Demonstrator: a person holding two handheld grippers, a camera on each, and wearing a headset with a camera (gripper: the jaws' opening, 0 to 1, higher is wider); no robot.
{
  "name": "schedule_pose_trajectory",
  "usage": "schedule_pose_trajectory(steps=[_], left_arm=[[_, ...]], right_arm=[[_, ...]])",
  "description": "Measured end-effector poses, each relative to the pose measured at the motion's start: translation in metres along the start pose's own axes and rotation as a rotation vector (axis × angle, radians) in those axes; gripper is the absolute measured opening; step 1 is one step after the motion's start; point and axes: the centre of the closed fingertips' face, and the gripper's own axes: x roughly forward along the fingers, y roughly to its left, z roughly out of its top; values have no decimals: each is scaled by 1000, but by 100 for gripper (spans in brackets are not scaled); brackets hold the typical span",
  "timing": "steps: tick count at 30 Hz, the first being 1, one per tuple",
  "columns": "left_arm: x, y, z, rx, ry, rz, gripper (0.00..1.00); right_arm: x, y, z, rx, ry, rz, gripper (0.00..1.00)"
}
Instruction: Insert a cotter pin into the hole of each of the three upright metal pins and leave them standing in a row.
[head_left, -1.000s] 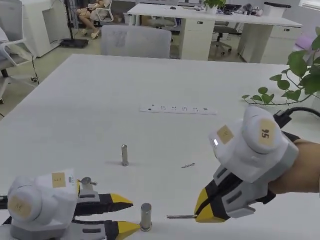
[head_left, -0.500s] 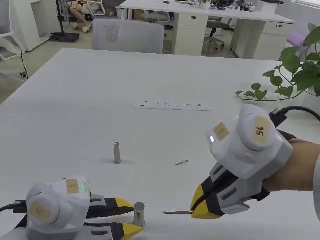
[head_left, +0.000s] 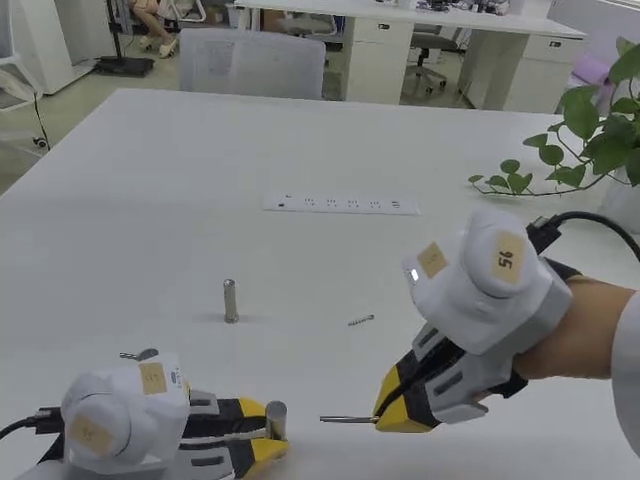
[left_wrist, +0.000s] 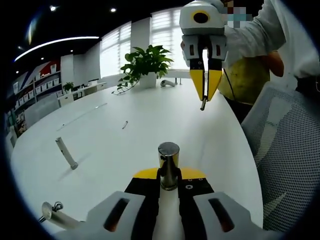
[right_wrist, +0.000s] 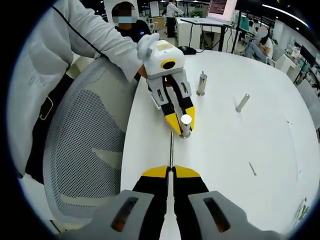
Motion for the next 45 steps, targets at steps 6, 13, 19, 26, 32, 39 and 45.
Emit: schedule_pose_trajectory(steps=[6, 13, 19, 26, 32, 39, 45], left_arm=[[0, -1, 0, 1, -4, -17, 11], [-1, 0, 0, -19, -9, -47, 11], [-1, -2, -1, -19, -7, -58, 11], [-1, -2, -1, -16, -6, -59, 11], [0, -2, -1, -18, -7, -58, 11], [0, -2, -1, -17, -6, -58, 11], [0, -1, -1, -17, -6, -59, 11]], right_arm=[[8, -4, 0, 8, 4, -4, 3], [18, -11, 2, 26, 1, -22, 3], [27, -17, 1, 44, 2, -35, 3], [33, -19, 1, 48, 6, -35, 3], [36, -20, 2, 49, 8, -33, 3], [38, -20, 5, 41, 6, -33, 3], [39, -21, 8, 37, 3, -32, 3]])
